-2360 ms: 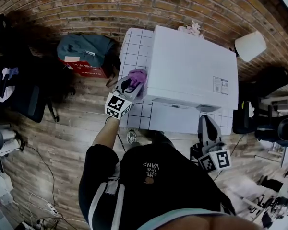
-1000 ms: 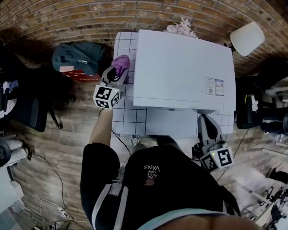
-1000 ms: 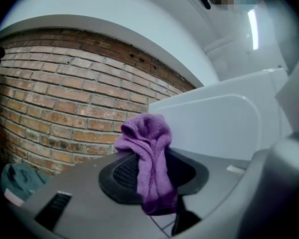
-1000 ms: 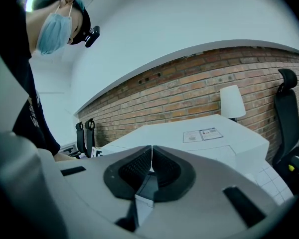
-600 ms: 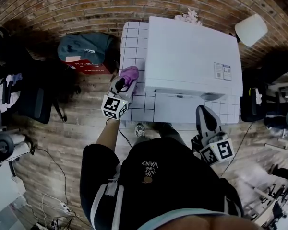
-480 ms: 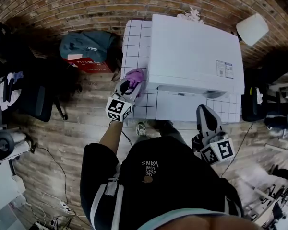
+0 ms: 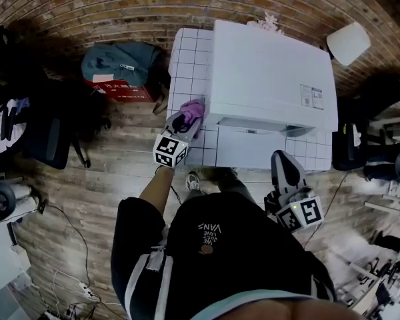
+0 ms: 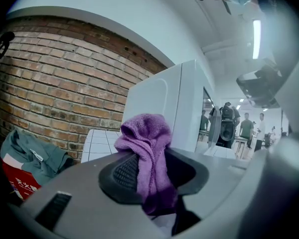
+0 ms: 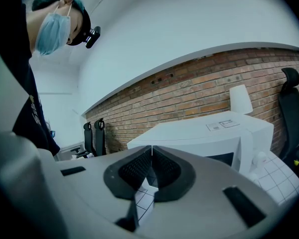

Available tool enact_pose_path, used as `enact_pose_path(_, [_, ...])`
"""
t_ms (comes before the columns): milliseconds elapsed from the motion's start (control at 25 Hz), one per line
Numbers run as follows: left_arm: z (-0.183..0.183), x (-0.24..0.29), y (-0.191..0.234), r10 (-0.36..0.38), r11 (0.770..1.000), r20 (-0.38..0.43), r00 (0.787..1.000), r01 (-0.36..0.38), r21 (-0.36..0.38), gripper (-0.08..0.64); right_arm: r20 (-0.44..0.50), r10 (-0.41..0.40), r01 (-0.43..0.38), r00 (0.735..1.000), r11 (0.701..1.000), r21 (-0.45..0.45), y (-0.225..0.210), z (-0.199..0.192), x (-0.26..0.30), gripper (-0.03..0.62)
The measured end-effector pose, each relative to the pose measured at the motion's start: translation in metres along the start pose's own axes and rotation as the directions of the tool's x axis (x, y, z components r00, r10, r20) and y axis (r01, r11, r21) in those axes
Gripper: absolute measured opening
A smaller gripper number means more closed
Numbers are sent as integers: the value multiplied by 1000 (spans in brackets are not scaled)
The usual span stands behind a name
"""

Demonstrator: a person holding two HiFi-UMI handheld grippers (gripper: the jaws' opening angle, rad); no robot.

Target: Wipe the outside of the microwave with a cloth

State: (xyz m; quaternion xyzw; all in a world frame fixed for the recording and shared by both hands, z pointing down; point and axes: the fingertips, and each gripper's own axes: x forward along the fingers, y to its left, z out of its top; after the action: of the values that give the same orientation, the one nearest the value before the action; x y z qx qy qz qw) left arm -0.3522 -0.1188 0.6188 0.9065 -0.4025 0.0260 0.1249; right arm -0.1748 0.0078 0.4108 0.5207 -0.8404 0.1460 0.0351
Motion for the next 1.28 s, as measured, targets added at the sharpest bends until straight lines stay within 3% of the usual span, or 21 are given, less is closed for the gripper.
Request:
enact_pose_path(840, [45,159,128,105,994,-8,994,-105,-10,140,-96,-101,102,990,995,16,-82,0,17,3])
enact_pose_path(1280, [52,187,153,130,992,-43,991,-130,-2,140,-136,-81,84,987,996,18,-90,-4,30,3])
